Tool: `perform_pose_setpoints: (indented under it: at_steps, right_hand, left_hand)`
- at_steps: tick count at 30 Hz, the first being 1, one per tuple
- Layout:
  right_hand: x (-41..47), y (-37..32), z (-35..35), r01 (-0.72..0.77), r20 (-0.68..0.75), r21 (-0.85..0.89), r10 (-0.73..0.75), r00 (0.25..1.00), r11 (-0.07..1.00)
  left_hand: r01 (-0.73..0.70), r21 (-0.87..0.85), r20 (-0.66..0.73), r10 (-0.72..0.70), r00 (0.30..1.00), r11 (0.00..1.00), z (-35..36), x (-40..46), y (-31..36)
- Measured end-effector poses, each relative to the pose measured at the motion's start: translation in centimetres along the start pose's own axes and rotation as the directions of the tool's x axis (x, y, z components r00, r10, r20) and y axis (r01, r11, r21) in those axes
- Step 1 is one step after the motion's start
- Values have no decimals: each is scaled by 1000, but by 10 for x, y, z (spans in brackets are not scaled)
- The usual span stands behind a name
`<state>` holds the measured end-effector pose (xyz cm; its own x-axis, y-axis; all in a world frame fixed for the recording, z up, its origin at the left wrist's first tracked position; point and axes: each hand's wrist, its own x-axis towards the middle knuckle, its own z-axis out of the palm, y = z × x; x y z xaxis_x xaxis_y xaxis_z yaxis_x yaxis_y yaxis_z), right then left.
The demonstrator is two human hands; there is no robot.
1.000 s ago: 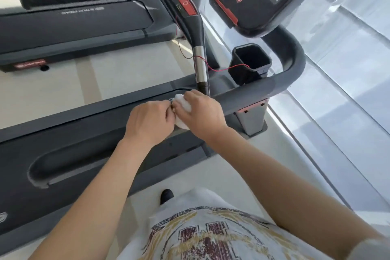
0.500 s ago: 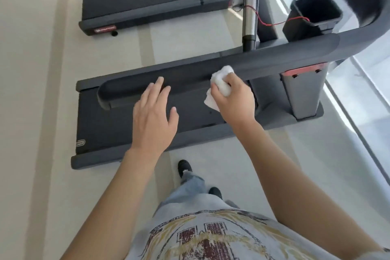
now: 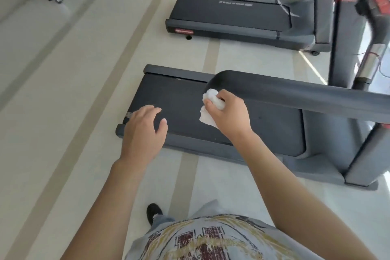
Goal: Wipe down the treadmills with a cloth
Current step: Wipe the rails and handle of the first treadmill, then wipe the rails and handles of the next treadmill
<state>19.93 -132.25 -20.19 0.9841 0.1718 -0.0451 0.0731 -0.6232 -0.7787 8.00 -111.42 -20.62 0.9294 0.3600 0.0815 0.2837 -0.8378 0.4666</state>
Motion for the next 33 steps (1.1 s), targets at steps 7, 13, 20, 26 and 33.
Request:
perform_pose_setpoints:
  at_steps: [7, 13, 20, 26, 33]
  right_hand:
    - [-30, -115, 136, 134, 137, -91, -121, 983, 987]
    - [-50, -203, 228, 249, 208, -96, -225, 952, 964]
    - [-68, -266, 294, 365, 298, -98, -322, 899, 926]
    - [-73, -310, 350, 418, 384, -22, -378, 842, 908]
    - [-61, -351, 421, 451, 471, 34, -412, 780, 892]
  left_hand:
    - [87, -22, -48, -88, 995, 996, -88, -9, -149]
    - [192, -85, -123, -201, 972, 978, -155, -28, -250]
    - [317, -187, -197, -352, 915, 930, -188, -61, -326]
    - [411, -214, -241, -455, 857, 886, -214, -83, -371]
    - [510, -216, -278, -553, 785, 833, -238, -81, -424]
